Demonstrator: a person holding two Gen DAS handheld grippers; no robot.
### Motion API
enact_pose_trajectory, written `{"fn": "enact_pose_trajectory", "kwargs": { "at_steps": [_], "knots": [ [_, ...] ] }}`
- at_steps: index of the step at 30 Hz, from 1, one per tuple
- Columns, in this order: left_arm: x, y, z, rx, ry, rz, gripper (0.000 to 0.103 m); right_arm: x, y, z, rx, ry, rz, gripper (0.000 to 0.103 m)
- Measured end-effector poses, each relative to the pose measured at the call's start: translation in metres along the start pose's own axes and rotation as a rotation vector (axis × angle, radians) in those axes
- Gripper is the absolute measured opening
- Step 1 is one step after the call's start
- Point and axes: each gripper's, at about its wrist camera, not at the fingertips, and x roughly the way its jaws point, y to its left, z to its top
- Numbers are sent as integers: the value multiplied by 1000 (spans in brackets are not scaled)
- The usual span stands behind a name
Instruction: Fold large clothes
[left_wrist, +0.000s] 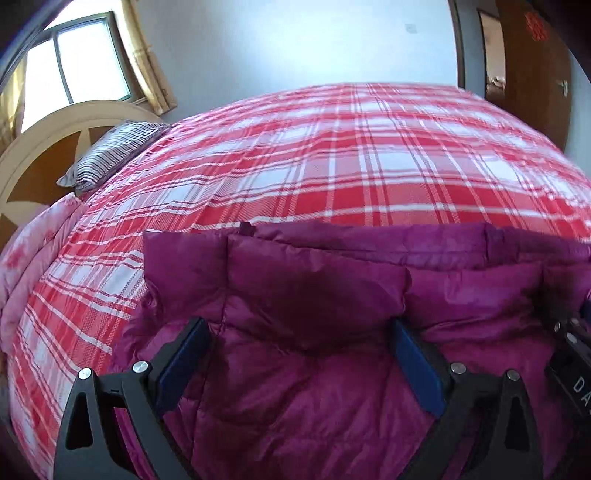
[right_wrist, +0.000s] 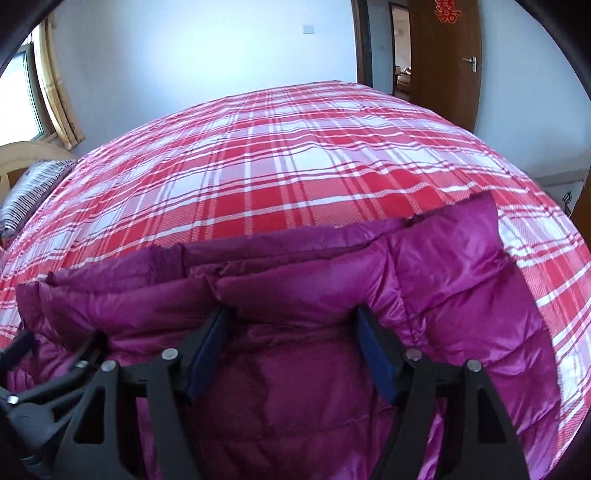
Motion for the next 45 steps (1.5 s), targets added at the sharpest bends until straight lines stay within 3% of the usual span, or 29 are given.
{"fn": "enact_pose_trajectory", "kwargs": {
  "at_steps": [29,45],
  "knots": [
    [15,-4,-5,-7,39,5,102,23,10,-1,-64,78,-41,90],
    [16,-4,-6,-6,38,7,102,25,11,-1,-66,77,-49,91]
  ]
}}
